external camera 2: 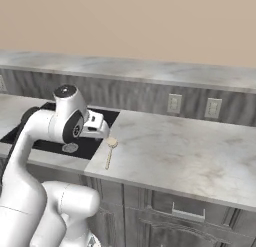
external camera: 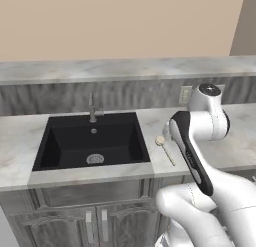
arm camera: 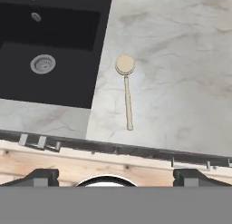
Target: Grab the spray bottle from the cabinet, then place it next to the cutting board for sanitizing. Then grab the dish brush from the countertop next to the sink and place it next to the cutting board.
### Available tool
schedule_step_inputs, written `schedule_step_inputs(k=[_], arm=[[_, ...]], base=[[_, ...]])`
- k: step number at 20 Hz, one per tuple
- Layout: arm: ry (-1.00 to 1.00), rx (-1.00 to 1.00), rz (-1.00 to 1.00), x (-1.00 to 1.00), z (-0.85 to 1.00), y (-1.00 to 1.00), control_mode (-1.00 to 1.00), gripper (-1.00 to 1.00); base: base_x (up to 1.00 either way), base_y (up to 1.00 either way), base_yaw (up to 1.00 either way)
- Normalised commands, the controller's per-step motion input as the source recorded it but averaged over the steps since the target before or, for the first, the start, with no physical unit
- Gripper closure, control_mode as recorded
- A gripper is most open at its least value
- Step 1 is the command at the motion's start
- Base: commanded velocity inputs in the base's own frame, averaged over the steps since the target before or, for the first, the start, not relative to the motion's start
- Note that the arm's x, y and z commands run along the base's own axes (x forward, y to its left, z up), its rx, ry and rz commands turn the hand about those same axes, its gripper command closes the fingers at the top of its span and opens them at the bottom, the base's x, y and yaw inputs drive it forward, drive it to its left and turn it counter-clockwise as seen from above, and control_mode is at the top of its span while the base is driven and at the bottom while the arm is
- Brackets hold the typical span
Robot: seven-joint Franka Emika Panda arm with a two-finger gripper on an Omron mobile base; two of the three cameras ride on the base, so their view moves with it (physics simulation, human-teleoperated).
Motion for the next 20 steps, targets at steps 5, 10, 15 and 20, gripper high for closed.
schedule_step_inputs(k=[5, 10, 15, 20], arm=[[0.0, 0.0, 0.09, 0.23, -0.58, -0.21, -1.0, -1.0], [0.0, 0.0, 0.1, 0.13, -0.53, -0.12, -1.0, -1.0], [-0.01, 0.0, 0.05, 0.11, -0.41, -0.02, -1.0, -1.0], [0.0, 0.0, 0.0, 0.18, -0.21, 0.0, -1.0, -1.0]], base=[[0.0, 0.0, 0.0], [0.0, 0.0, 0.0], [0.0, 0.0, 0.0], [0.0, 0.0, 0.0]])
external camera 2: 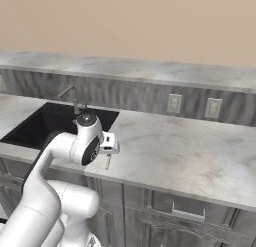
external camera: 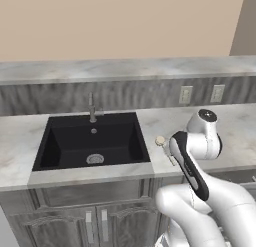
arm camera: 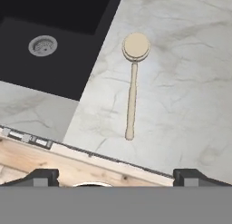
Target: Grab the spray bottle from the cabinet, then place it next to the cutting board for sanitizing. Then grab the dish brush from the countertop next to the sink and place it next to the cutting board.
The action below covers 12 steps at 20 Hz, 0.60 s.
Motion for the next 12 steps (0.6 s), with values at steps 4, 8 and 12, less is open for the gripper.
schedule_step_inputs(k=[4, 8, 12], arm=[[0.0, 0.0, 0.0, 0.4, 0.0, 0.0, -1.0, -1.0], [0.0, 0.0, 0.0, 0.49, -0.02, -0.03, -1.0, -1.0], [0.02, 0.0, 0.0, 0.51, -0.02, -0.04, -1.0, -1.0]], base=[[0.0, 0.0, 0.0], [0.0, 0.0, 0.0], [0.0, 0.0, 0.0]])
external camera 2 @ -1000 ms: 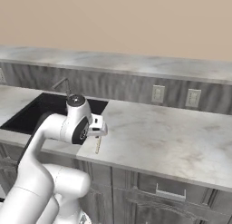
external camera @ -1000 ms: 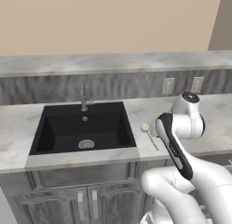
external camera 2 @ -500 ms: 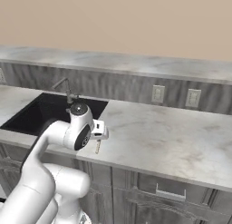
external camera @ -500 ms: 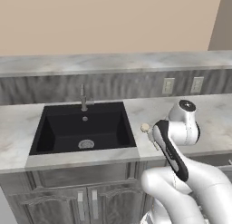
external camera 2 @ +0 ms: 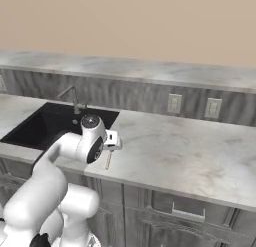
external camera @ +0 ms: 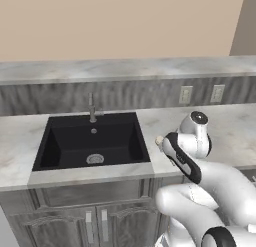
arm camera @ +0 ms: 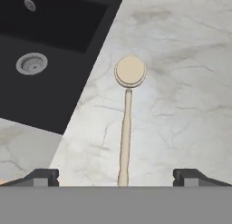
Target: Grab the spray bottle from the cabinet, then place it next to the cutting board for sanitizing. Then grab the dish brush from the countertop next to the sink and place it next to the cutting board.
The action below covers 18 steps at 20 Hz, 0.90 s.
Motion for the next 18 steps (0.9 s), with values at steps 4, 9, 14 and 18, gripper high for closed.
schedule_step_inputs(k=[4, 9, 14, 18], arm=[[0.04, 0.0, 0.0, 0.48, -0.08, -0.04, -1.0, -1.0], [0.08, 0.0, 0.0, 0.32, -0.24, 0.0, -1.0, -1.0], [0.06, 0.0, 0.01, 0.28, -0.34, 0.0, -1.0, -1.0], [0.03, 0.0, 0.01, 0.26, -0.33, -0.07, -1.0, -1.0]], base=[[0.0, 0.0, 0.0], [0.0, 0.0, 0.0], [0.0, 0.0, 0.0], [0.0, 0.0, 0.0]])
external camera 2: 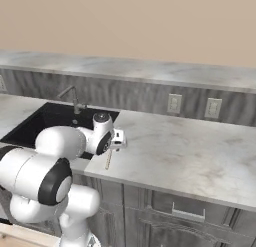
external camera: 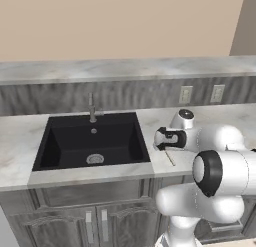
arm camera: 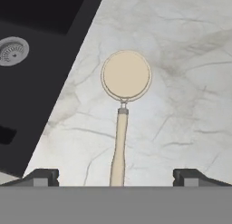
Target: Grab the spray bottle from the cabinet, then place it next to the cutting board for sanitizing. Then grab the dish brush from the countertop next to the sink and place it next to the cutting board.
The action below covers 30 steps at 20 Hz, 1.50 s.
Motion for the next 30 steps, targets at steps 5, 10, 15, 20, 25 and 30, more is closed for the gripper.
schedule_step_inputs(k=[5, 10, 15, 20, 25, 30], arm=[[0.01, 0.0, 0.02, 0.21, -0.35, -0.17, -1.0, -1.0], [0.0, 0.0, 0.02, 0.14, -0.38, -0.13, -1.0, -1.0], [0.0, 0.0, 0.0, 0.02, -0.35, 0.0, -1.0, -1.0], [0.0, 0.0, 0.0, 0.01, -0.38, 0.0, -1.0, -1.0], [0.0, 0.0, 0.0, 0.0, -0.39, 0.0, -1.0, 1.0], [-0.02, 0.0, 0.0, 0.0, -0.36, 0.0, -1.0, 1.0]], base=[[0.0, 0.0, 0.0], [0.0, 0.0, 0.0], [0.0, 0.0, 0.0], [0.0, 0.0, 0.0], [0.0, 0.0, 0.0], [0.0, 0.0, 0.0]])
